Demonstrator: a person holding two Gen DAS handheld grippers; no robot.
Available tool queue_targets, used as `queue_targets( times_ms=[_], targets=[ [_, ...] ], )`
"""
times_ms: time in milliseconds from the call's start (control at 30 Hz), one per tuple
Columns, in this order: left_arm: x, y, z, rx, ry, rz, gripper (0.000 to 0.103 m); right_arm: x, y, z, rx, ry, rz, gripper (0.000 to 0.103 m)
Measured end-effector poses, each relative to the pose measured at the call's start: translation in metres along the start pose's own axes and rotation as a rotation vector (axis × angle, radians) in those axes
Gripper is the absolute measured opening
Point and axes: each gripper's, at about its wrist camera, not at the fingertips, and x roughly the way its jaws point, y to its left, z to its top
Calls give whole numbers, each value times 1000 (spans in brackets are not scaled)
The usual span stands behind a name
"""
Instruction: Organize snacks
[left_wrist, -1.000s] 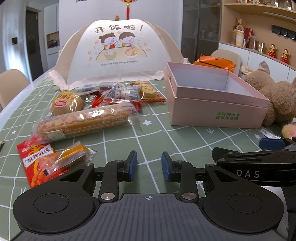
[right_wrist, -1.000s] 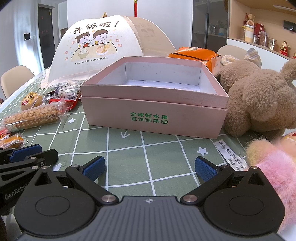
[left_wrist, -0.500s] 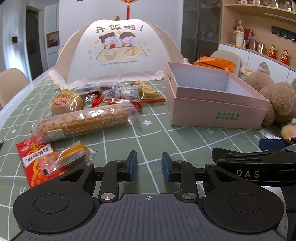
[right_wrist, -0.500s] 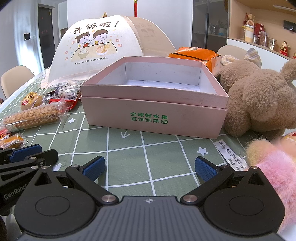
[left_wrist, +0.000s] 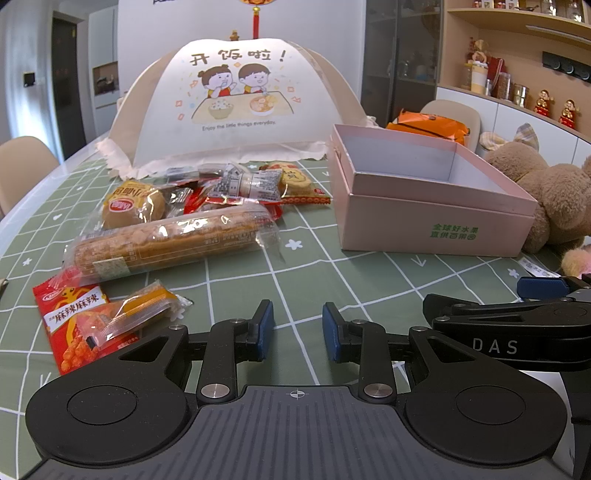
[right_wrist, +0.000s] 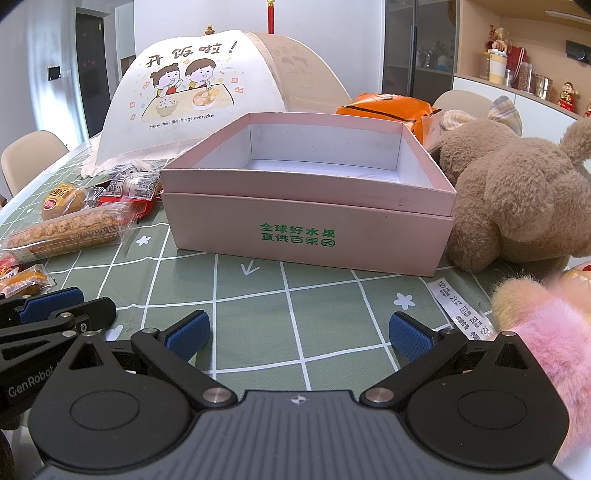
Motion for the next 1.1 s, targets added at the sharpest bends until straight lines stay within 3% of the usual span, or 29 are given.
queue_targets(
  times_ms=[1100],
  targets=[
    [-3,0,-1,1,-1,1,33,1,4,-4,1,0,1,103]
  ],
)
